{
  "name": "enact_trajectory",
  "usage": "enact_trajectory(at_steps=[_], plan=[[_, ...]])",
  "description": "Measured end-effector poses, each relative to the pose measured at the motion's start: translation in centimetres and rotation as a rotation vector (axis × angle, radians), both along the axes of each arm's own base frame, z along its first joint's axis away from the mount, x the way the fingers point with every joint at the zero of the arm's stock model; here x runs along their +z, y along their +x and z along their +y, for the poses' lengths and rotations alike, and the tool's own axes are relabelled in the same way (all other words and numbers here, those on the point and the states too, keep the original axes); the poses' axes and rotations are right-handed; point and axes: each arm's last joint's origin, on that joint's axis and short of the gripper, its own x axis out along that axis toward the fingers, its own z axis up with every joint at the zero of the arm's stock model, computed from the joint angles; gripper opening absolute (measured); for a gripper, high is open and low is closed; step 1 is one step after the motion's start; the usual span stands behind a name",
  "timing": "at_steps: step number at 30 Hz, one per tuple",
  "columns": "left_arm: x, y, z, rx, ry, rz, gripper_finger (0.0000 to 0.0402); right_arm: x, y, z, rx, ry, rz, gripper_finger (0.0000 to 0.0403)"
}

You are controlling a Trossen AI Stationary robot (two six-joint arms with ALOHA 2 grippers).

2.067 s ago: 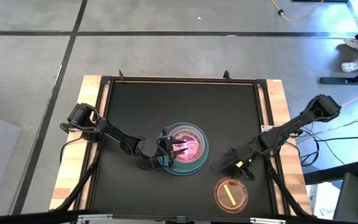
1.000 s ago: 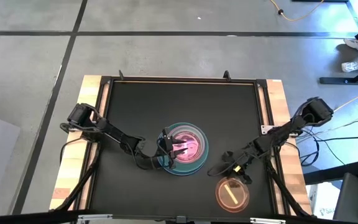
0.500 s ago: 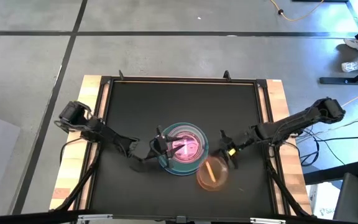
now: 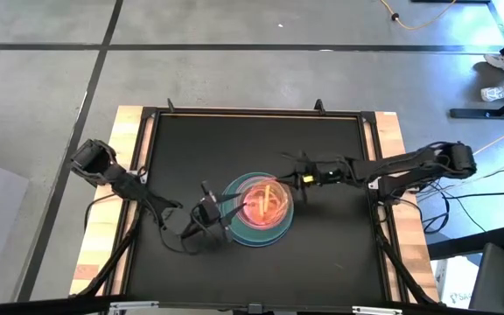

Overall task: Stack plastic plates
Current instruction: Stack the small orange plate on the small red plate, then return to Home Position

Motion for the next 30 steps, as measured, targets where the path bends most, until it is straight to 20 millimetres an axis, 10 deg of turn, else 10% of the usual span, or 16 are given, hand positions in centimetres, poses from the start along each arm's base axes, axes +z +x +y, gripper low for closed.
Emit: enact_trajectory(at_steps=[20,30], plan=[[-0.1,0.3,0.2,-0.034,-0.006,0.0,0.0133,-5.3,3.7,-0.6,0.027,0.03,0.094,0.0055],[-0.8,0.9,1.6,0.002,-0.056,0.017,0.0133,-0.4,1.0,-1.3,0.046,-0.13,0.039,0.0168]])
